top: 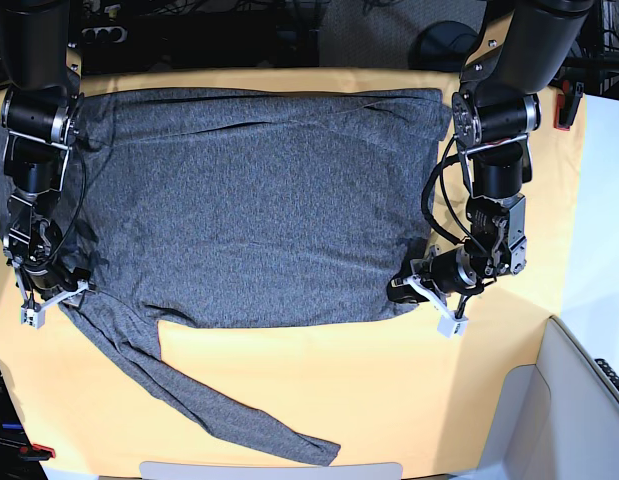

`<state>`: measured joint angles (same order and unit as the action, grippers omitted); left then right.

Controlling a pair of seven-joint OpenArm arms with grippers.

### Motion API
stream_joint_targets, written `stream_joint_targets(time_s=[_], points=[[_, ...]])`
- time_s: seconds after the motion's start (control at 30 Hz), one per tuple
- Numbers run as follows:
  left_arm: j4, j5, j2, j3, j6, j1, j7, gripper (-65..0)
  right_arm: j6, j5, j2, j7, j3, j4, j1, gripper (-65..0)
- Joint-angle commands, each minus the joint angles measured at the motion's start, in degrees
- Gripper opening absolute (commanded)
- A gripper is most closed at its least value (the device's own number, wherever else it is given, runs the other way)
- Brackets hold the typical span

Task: Fold the T-shirt properly
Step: 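Grip both hem corners firmly with both grippers, then lift the hem with both grippers and fold it onto the shoulder edge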

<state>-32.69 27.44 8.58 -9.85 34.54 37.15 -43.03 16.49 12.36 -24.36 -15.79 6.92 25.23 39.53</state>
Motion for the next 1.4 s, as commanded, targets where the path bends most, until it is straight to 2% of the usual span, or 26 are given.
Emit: stream_joint_targets(time_s=[0.0,0.13,0.2,0.53,0.73,0.9,1.37], points=[[-0.8,-0.1,0.6,0.1,0.0,1.6,0.0,-64.8,0.3,0.3,-0.6,0.4,-0.1,0.7,1.6,-32.2],[-0.8,-0.1,0.6,0.1,0.1,1.6,0.0,-64.8,0.4,0.3,-0.6,0.4,-0.1,0.7,1.6,-49.7],[-0.8,-0.1,0.6,0.1,0.1,1.6,0.0,-64.8,0.4,0.3,-0.7,0.4,-0.1,0.7,1.6,-54.1],[-0.8,-0.1,0.6,0.1,0.1,1.5,0.0,-64.8,0.4,0.3,-1.4,0.5,-0.1,1.0,1.1,-54.9],[-0.9,0.0,0.6,-0.2,0.1,1.5,0.2,-64.8,0.4,0.3,-1.6,0.5,-0.1,1.1,1.0,-64.3],[-1.4,0.1,1.3,-0.3,0.1,1.5,0.4,-64.8,0.4,0.3,-1.6,0.5,-0.1,2.9,-0.5,-64.8],[-23.8,0.2,1.0,0.0,0.1,-7.8,0.0,-64.8,0.4,0.3,-2.0,0.5,0.1,12.5,-5.7,-64.8]])
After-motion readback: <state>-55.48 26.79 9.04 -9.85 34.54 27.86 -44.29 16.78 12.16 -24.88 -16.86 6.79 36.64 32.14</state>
